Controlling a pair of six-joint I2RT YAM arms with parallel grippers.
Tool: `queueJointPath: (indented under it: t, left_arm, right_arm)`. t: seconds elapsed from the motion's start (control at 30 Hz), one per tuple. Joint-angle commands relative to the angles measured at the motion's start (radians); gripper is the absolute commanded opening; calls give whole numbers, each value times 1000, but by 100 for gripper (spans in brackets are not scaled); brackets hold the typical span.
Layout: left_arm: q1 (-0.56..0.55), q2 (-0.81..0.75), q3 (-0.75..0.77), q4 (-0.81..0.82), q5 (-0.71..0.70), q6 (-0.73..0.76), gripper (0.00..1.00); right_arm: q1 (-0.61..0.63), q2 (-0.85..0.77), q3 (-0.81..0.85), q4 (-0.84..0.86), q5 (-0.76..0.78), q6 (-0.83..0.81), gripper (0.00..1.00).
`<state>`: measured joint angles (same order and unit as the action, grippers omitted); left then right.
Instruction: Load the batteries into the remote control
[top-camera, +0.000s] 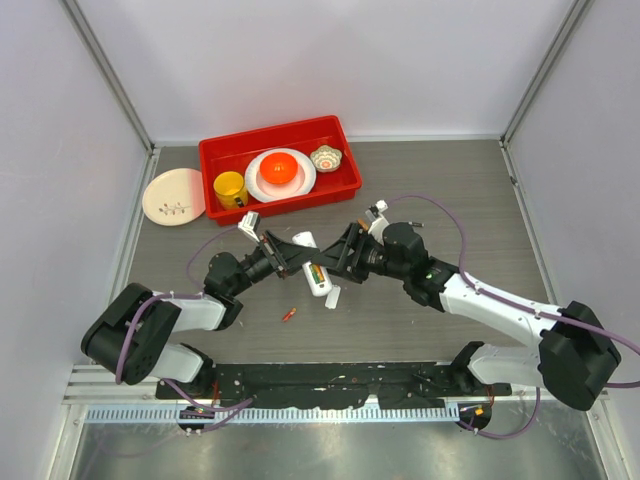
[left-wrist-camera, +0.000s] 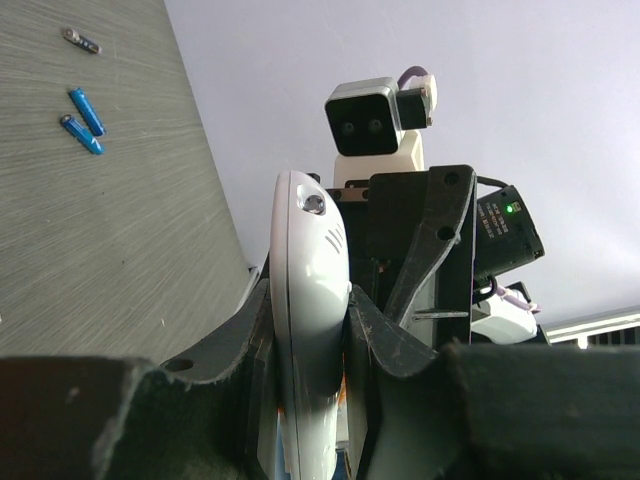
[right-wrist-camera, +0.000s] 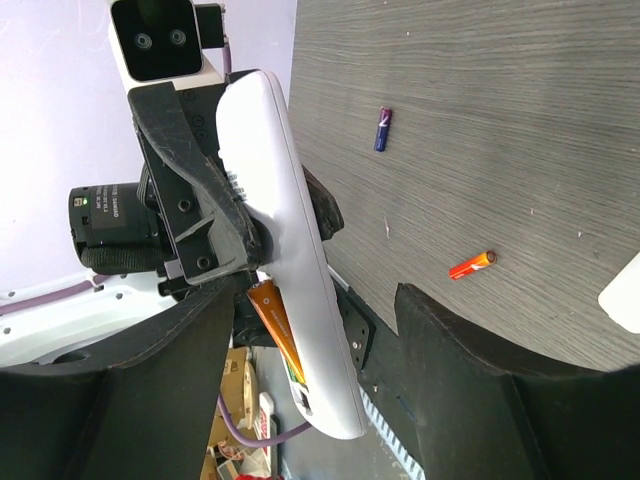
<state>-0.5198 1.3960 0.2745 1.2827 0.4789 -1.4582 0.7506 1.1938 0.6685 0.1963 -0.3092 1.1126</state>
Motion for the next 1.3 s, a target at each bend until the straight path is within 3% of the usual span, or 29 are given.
queueJointPath:
  t: [0.0, 0.73, 1.17, 1.27]
  left_arm:
    - [-8, -8, 35, 264, -10, 12, 0]
    - [-13, -12, 49, 264, -54, 12, 0]
    - [-14, -18, 66, 264, -100, 6, 0]
    - [-14, -25, 66, 264, -109, 7, 0]
  right_arm:
    - [-5, 13, -9, 58, -19, 9, 70]
    - [-5, 26, -56, 110, -54, 12, 49]
    - [7, 29, -73, 120, -65, 4, 45]
    - [9, 29, -81, 132, -67, 9, 40]
